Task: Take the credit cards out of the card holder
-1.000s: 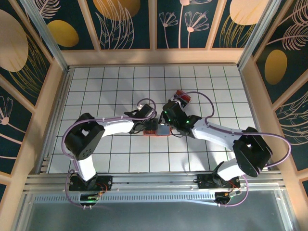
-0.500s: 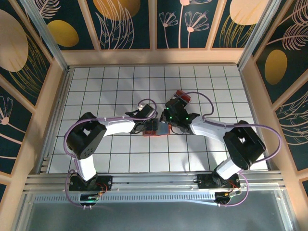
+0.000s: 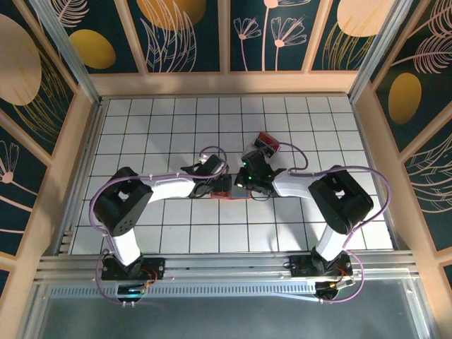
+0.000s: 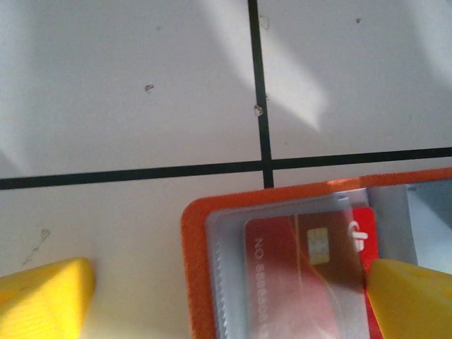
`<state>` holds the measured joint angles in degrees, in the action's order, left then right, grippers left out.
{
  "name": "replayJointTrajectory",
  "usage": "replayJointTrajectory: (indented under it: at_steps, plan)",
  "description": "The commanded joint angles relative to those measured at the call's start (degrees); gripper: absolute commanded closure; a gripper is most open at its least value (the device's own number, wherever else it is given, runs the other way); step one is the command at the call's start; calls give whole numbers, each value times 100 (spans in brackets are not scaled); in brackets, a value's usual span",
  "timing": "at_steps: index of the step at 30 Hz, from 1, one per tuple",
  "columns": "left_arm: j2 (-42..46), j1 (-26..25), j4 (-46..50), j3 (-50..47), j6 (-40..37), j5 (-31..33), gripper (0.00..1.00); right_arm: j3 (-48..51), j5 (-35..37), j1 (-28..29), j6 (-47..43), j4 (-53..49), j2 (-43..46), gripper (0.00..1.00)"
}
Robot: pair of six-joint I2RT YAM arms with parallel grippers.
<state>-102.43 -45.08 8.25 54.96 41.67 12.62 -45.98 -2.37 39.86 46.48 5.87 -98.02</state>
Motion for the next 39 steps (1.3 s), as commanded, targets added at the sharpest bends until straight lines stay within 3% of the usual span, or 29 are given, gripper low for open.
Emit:
replayJointTrajectory:
  at_steps: [1, 6, 10, 16, 28, 39]
  plan:
    - [341, 4, 78, -266, 333, 140, 1, 115, -18, -79, 37, 55, -86, 100]
    - [674, 88, 84, -520, 625, 61, 4, 22, -62, -66, -33, 23, -97, 100]
    - [841, 325, -625, -933, 877, -874, 23, -52, -44, -48, -55, -5, -136, 100]
    - [978, 520, -1321, -1147, 992, -1605, 28, -42, -44, -45, -36, -13, -197, 100]
    - [786, 652, -1801, -1233, 1125, -2085, 74, -340, -9, 39, -256, -277, 105, 100]
    - [769, 665, -1783, -1233, 1089, -2088, 76, -742, -64, 315, -303, -476, 313, 100]
